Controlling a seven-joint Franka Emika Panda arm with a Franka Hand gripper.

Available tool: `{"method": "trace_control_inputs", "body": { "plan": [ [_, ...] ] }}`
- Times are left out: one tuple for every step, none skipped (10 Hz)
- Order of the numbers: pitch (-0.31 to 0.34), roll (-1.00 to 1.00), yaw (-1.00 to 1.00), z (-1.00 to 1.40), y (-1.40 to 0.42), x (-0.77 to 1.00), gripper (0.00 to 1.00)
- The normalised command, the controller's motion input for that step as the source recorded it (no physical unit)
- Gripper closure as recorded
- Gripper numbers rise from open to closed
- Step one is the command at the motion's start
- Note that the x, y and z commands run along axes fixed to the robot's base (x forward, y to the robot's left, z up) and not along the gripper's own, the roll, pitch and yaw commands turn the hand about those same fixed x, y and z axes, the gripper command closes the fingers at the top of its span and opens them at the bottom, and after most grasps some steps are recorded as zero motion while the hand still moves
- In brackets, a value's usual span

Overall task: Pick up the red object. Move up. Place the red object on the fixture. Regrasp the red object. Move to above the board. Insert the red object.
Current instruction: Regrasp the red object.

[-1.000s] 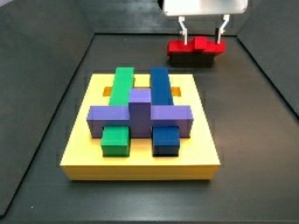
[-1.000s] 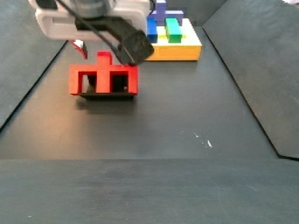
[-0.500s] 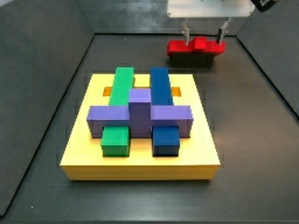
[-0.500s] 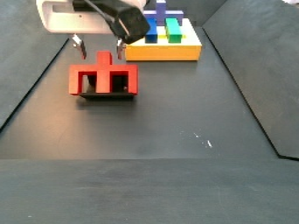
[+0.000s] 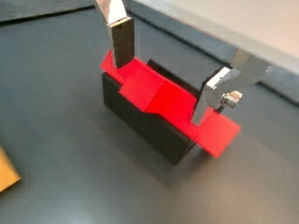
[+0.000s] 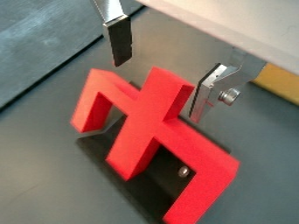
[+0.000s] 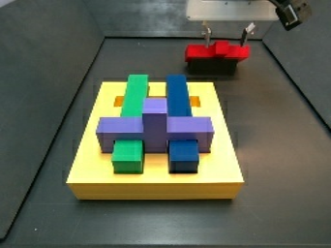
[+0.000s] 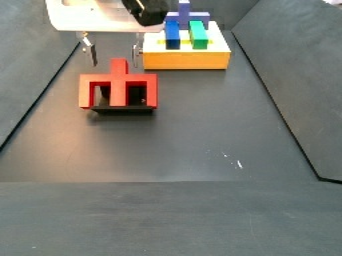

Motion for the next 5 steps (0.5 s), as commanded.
{"method": "trace_control_inputs", "body": {
  "plan": [
    [0.049, 0.91, -0.01, 0.05, 0.04, -0.04, 0.00],
    [0.009, 1.00, 0.00, 0.03, 0.00, -0.08, 0.00],
    [0.000, 1.00, 0.00, 0.00, -0.24, -0.06, 0.00],
    [0.000, 1.00, 0.00, 0.00, -0.34, -0.01, 0.00],
    [0.000, 1.00, 0.00, 0.00, -0.34, 0.00, 0.00]
  ]
}}
